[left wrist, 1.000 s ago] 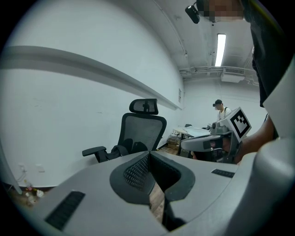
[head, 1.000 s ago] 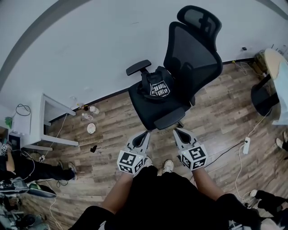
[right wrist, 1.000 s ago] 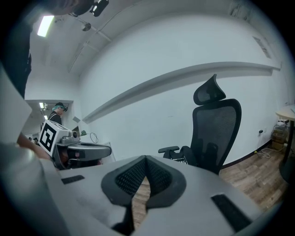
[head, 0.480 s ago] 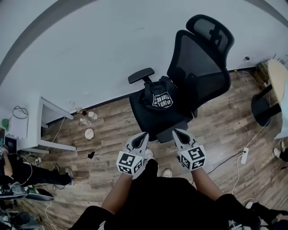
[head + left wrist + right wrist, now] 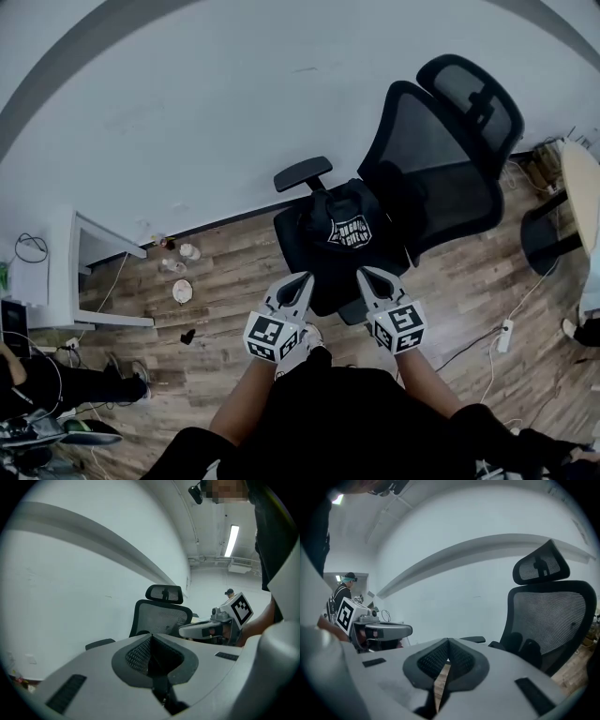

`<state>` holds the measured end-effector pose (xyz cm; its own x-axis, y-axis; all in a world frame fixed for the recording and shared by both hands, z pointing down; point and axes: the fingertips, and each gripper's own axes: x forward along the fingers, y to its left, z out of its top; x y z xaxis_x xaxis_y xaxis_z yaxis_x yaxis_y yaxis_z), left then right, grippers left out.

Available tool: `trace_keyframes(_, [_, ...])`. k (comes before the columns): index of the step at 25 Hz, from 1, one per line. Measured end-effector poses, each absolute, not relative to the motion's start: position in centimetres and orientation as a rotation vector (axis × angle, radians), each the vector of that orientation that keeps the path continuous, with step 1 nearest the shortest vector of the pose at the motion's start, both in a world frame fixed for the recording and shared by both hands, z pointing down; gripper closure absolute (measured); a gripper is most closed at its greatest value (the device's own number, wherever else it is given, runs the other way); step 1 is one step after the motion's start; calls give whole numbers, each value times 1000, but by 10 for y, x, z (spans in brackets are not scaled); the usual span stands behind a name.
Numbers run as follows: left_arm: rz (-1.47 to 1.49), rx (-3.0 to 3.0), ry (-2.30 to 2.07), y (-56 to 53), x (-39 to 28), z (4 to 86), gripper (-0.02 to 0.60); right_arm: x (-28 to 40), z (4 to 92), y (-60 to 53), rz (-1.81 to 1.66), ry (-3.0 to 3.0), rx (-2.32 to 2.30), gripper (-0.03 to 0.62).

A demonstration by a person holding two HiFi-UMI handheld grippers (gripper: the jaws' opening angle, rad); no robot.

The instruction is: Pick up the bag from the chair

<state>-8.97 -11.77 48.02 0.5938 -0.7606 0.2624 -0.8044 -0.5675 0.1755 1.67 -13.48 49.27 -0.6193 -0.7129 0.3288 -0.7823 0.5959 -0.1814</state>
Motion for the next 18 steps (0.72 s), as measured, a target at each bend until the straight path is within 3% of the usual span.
trace_keyframes(18, [291,2486,-1191,-221,-96,525,559,41,536,-253,604,-2447,1344,574])
